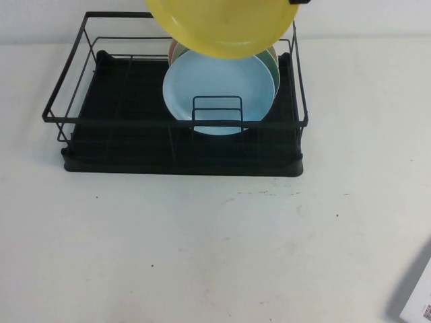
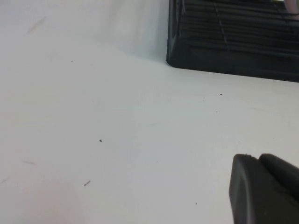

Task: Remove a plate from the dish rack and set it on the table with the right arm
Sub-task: Place the plate from the table

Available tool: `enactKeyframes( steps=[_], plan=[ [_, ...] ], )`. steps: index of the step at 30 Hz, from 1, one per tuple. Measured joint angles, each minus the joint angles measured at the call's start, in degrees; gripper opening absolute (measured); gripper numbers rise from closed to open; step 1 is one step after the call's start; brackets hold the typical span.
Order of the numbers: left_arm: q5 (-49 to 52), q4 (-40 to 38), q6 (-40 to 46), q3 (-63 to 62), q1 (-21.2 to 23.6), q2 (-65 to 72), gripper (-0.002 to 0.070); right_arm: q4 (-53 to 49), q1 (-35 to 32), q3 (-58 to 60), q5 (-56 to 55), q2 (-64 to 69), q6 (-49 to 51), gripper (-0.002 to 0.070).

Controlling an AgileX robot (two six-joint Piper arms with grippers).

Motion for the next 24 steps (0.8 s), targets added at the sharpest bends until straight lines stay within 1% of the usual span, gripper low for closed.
enactKeyframes(
  steps=[4, 8, 12, 15, 18, 24],
  plan=[
    [0.00, 0.00, 0.00, 0.00, 0.00, 0.00, -0.0004, -3.42, 1.15, 6.31, 2.48, -8.44, 13.81, 0.0074],
    [0.00, 0.00, 0.00, 0.00, 0.00, 0.00, -0.0004, -5.93, 4.17, 16.93, 5.14, -15.75, 27.81, 0.0074],
    [0.00, 0.00, 0.00, 0.00, 0.00, 0.00, -0.0004, -5.94, 7.68, 28.70, 7.35, -19.40, 38.59, 0.0074],
    [0.00, 0.00, 0.00, 0.00, 0.00, 0.00, -0.0004, -4.60, 8.91, 35.10, 7.75, -18.98, 43.12, 0.0074],
    [0.00, 0.00, 0.00, 0.00, 0.00, 0.00, -0.0004, -2.93, 9.27, 39.33, 7.39, -16.88, 44.81, 0.0074],
    [0.00, 0.00, 0.00, 0.00, 0.00, 0.00, -0.0004, 0.22, 9.55, 41.72, 0.45, -8.42, 45.41, 0.0074]
  ],
)
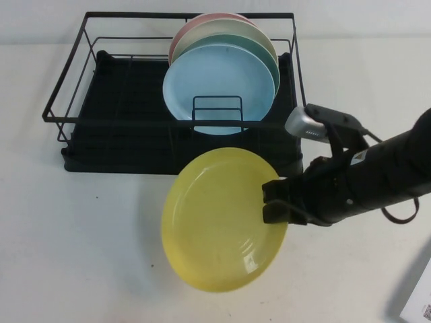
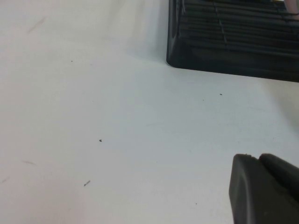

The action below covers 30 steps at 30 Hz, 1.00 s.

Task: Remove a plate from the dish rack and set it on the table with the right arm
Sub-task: Place the plate from the table

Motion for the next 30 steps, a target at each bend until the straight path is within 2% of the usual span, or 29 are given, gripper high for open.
enactKeyframes(
  steps=[9, 22, 26, 30],
  plan=[
    [0.00, 0.00, 0.00, 0.00, 0.00, 0.00, -0.0004, 7.98, 0.00, 0.00, -6.15, 12.21, -5.00, 0.0073],
    [0.00, 0.00, 0.00, 0.00, 0.00, 0.00, -0.0004, 10.39, -1.04, -0.44, -9.75, 15.99, -5.13, 0.0081],
    [0.00, 0.00, 0.00, 0.00, 0.00, 0.00, -0.0004, 8.65, -1.08, -0.44, -11.44, 16.85, -5.13, 0.0153],
    [0.00, 0.00, 0.00, 0.00, 0.00, 0.00, -0.0004, 6.04, -1.17, -0.33, -13.89, 17.65, -5.51, 0.0256]
  ],
)
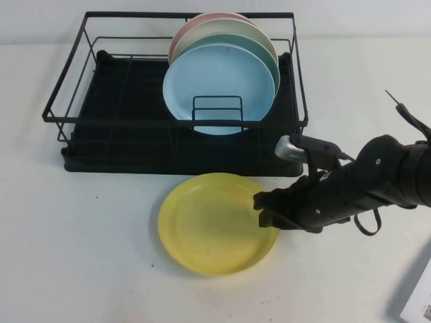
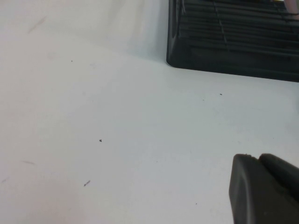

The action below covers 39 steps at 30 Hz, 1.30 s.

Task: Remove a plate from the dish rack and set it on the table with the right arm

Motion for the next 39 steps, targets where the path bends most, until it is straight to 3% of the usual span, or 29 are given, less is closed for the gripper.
enactKeyframes(
  steps=[5, 11, 14, 19, 22, 28, 39],
  plan=[
    [0.00, 0.00, 0.00, 0.00, 0.00, 0.00, -0.0004, -1.92, -0.04, 0.00, -0.68, -0.01, -0.09, 0.0346],
    [0.00, 0.00, 0.00, 0.00, 0.00, 0.00, -0.0004, -9.60, 0.21, 0.34, -0.39, -4.50, 2.48, 0.0354],
    [0.00, 0.00, 0.00, 0.00, 0.00, 0.00, -0.0004, -15.05, 1.04, 0.34, 1.05, -10.87, 4.78, 0.0304],
    [0.00, 0.00, 0.00, 0.00, 0.00, 0.00, -0.0004, -18.96, 1.89, 0.34, 9.11, -23.33, 5.61, 0.0076],
    [0.00, 0.00, 0.00, 0.00, 0.00, 0.00, -0.0004, -20.51, 1.89, 0.34, 14.17, -29.04, 5.59, 0.0010],
    [0.00, 0.00, 0.00, 0.00, 0.00, 0.00, -0.0004, -24.73, 1.89, 0.68, 26.39, -38.36, 5.59, -0.0015],
    [0.00, 0.00, 0.00, 0.00, 0.00, 0.00, -0.0004, -25.03, 1.89, 6.18, 39.20, -56.37, 5.35, -0.0018]
  ],
)
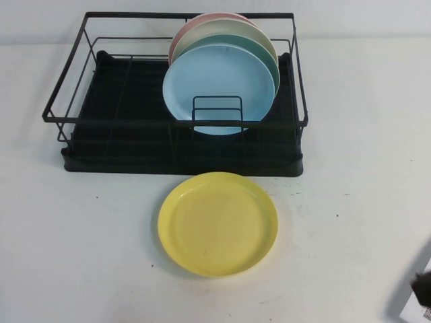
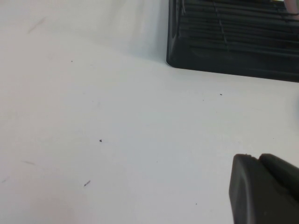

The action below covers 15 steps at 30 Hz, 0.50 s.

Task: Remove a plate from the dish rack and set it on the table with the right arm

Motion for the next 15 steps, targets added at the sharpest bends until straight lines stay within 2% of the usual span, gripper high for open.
enactKeyframes(
  steps=[4, 9, 12, 15],
  plan=[
    [0.00, 0.00, 0.00, 0.00, 0.00, 0.00, -0.0004, -0.99, 0.00, 0.29, 7.12, -2.86, -0.85, -0.0018],
    [0.00, 0.00, 0.00, 0.00, 0.00, 0.00, -0.0004, -2.55, 0.00, 2.13, 8.48, -3.83, -1.08, -0.0018],
    [0.00, 0.00, 0.00, 0.00, 0.00, 0.00, -0.0004, -3.98, -0.28, 5.43, 4.50, -4.68, -1.17, -0.0018],
    [0.00, 0.00, 0.00, 0.00, 0.00, 0.00, -0.0004, -4.13, -4.24, 11.86, -4.67, -7.73, -3.72, -0.0018]
  ],
)
